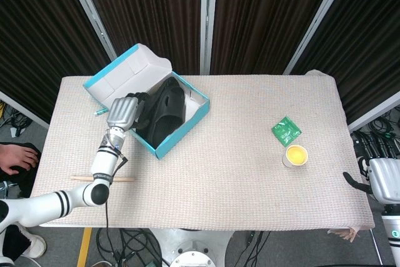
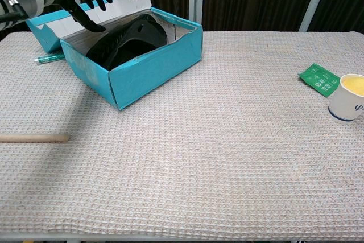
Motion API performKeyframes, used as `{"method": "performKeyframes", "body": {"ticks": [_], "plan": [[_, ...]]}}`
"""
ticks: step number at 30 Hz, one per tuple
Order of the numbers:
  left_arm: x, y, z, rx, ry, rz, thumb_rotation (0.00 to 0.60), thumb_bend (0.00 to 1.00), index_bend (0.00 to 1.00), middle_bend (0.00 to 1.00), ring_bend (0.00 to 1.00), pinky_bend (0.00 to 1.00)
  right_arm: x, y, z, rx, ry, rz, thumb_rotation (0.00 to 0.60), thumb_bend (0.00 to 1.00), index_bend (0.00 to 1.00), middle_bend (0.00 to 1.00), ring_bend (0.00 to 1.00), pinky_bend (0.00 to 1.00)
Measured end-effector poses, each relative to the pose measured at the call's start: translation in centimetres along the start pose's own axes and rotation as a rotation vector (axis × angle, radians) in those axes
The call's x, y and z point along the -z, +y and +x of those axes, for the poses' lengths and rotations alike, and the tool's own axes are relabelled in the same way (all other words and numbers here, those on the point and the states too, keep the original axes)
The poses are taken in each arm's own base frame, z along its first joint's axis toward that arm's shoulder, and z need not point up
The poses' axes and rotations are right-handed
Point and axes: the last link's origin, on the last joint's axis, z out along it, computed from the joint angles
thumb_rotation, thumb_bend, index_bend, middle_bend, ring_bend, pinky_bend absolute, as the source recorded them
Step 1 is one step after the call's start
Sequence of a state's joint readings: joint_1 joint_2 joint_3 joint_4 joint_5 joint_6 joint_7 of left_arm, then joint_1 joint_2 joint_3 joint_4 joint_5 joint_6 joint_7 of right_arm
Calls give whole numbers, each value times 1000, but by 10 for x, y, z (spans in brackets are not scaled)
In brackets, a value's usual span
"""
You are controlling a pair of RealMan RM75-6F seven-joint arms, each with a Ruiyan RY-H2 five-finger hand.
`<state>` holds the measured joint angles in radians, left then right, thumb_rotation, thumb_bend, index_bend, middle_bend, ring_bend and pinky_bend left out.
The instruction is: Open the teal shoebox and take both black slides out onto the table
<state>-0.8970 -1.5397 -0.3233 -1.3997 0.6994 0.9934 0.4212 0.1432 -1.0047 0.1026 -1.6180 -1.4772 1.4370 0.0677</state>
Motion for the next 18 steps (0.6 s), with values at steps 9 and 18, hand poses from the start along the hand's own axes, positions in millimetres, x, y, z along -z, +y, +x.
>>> {"method": "performKeyframes", "body": {"ticks": [9,18], "plan": [[-14,17,-9,-48,30,-17,600,235,207,258,218,389,-1,0,0,2,-3,3,600,112,44,108,26,85],[-33,41,-20,-248,56,-160,599,213,163,186,126,292,0,1,2,7,-1,-5,600,113,44,108,26,85]]}}
